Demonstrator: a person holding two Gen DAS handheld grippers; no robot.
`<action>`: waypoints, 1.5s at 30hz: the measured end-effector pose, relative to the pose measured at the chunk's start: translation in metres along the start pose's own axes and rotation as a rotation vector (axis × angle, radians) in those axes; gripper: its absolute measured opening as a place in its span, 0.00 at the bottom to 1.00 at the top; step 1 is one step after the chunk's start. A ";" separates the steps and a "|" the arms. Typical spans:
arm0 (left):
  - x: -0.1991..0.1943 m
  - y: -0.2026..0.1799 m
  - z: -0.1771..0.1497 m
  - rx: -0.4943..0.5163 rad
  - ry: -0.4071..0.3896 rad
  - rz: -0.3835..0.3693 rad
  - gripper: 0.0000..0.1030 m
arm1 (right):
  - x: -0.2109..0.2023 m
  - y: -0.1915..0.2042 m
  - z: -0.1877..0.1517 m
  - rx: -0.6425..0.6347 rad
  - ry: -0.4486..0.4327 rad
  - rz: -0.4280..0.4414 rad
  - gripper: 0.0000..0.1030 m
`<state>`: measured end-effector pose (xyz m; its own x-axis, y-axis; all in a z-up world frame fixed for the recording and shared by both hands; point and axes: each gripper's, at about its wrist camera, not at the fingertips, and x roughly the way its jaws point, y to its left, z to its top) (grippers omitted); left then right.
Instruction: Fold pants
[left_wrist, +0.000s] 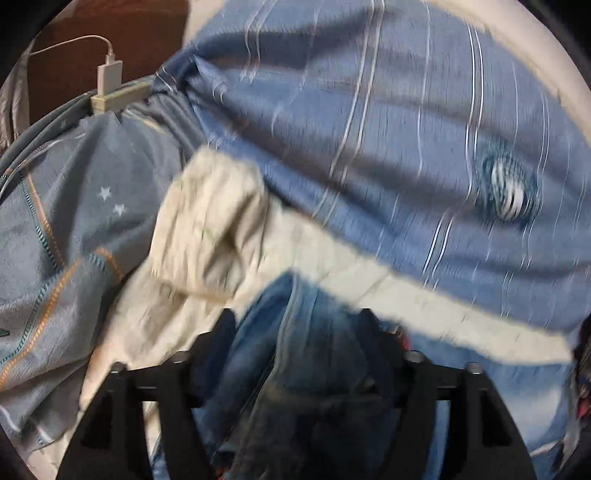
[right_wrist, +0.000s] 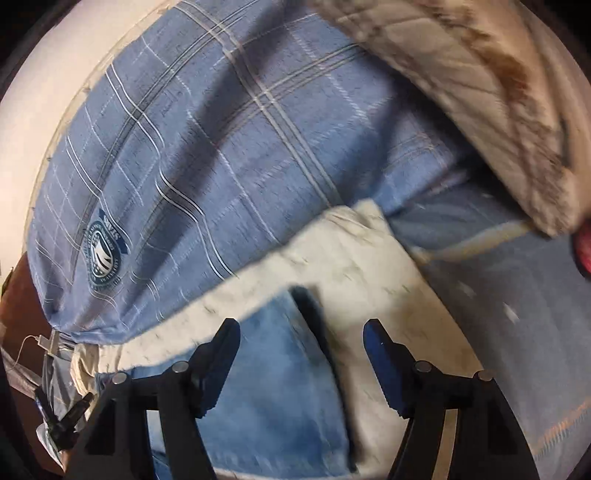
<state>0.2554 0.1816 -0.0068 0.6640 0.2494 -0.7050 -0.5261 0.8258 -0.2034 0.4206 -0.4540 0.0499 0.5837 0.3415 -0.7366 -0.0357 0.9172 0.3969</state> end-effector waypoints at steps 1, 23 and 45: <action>0.008 -0.005 0.004 0.015 0.030 -0.003 0.74 | 0.014 0.006 0.005 -0.025 0.020 -0.008 0.71; -0.011 -0.028 -0.015 0.141 0.118 -0.087 0.82 | 0.003 -0.006 -0.042 -0.005 0.110 -0.025 0.96; 0.001 -0.008 0.021 -0.041 0.174 -0.270 0.82 | -0.039 0.018 -0.065 -0.139 0.077 -0.065 0.94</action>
<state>0.2714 0.1855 0.0081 0.6833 -0.0692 -0.7269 -0.3666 0.8284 -0.4235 0.3442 -0.4374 0.0503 0.5246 0.2901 -0.8004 -0.1145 0.9557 0.2713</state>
